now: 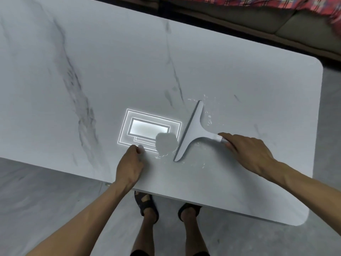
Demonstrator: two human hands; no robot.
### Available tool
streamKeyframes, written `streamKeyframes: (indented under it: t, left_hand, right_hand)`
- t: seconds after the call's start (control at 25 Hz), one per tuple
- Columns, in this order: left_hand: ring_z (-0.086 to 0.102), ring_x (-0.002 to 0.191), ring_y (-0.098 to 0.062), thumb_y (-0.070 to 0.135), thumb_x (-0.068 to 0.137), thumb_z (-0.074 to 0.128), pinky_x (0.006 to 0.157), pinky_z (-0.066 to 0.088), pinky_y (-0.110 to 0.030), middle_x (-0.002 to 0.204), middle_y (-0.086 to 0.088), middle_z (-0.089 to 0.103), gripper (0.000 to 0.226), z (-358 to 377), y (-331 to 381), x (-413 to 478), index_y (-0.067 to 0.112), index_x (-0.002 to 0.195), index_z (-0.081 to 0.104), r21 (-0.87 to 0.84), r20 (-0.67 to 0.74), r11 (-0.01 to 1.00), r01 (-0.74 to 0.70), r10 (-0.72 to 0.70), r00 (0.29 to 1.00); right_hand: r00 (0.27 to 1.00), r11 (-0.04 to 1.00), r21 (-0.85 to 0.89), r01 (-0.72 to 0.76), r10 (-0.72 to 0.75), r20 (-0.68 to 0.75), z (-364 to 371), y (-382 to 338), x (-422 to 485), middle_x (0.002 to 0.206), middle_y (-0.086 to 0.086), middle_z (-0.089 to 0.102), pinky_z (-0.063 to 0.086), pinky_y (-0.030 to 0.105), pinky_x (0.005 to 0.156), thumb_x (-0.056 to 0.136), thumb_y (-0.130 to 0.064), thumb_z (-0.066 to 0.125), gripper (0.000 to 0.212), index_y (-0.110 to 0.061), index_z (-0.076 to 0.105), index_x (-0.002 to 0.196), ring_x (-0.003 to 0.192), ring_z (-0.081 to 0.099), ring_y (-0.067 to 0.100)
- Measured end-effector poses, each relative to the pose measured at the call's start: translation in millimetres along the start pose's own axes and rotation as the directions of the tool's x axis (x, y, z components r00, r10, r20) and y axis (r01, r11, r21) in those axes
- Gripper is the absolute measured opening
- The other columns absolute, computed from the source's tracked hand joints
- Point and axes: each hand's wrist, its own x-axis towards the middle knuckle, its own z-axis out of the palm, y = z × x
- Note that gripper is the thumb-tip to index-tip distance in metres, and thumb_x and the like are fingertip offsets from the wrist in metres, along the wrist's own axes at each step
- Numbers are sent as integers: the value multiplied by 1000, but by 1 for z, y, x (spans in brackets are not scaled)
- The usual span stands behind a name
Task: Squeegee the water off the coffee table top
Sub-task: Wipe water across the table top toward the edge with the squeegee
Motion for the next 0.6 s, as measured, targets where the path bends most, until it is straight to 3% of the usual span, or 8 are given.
streamKeyframes:
  t: [0.16, 0.28, 0.36, 0.48, 0.6]
  left_hand:
    - [57, 78, -25, 0, 83, 44, 65, 44, -33, 95, 0, 56, 35, -18, -32, -3, 13, 115, 48, -95, -89, 990, 109, -117, 989]
    - [59, 79, -28, 3, 83, 45, 65, 45, -35, 93, -2, 58, 33, -24, -58, -10, 15, 115, 45, -127, -111, 975, 181, -195, 974]
    - [59, 81, -27, 12, 85, 49, 68, 47, -35, 94, -1, 59, 25, -23, -70, -17, 17, 109, 44, -154, -96, 969, 195, -211, 973]
    - [58, 78, -25, 10, 84, 52, 68, 51, -39, 92, -4, 58, 16, -16, -76, -24, 15, 96, 43, -166, -59, 969, 182, -194, 979]
    - [54, 77, -25, -4, 80, 48, 60, 45, -30, 98, -10, 53, 22, -4, -70, -31, 14, 90, 40, -95, -42, 992, 85, -89, 995]
  right_hand:
    - [978, 975, 74, 209, -209, -1, 24, -71, 7, 103, -10, 63, 48, 34, 66, 101, -49, 25, 38, -46, 35, 138, 87, 65, 20]
    - [912, 914, 57, 402, -405, 57, 63, -142, 18, 103, -2, 62, 48, 35, 63, 103, -39, 33, 40, -38, 35, 143, 84, 64, 26]
    - [856, 860, 0, 510, -508, 97, 85, -174, 24, 98, 3, 61, 40, 32, 56, 102, -31, 39, 41, -33, 38, 143, 75, 62, 29]
    - [829, 832, -50, 552, -541, 143, 101, -180, 25, 93, 6, 59, 32, 32, 55, 100, -24, 42, 44, -32, 38, 143, 72, 59, 31]
    - [865, 870, -51, 491, -480, 147, 96, -144, 15, 99, 2, 60, 37, 31, 57, 102, -33, 37, 42, -38, 34, 143, 79, 62, 29]
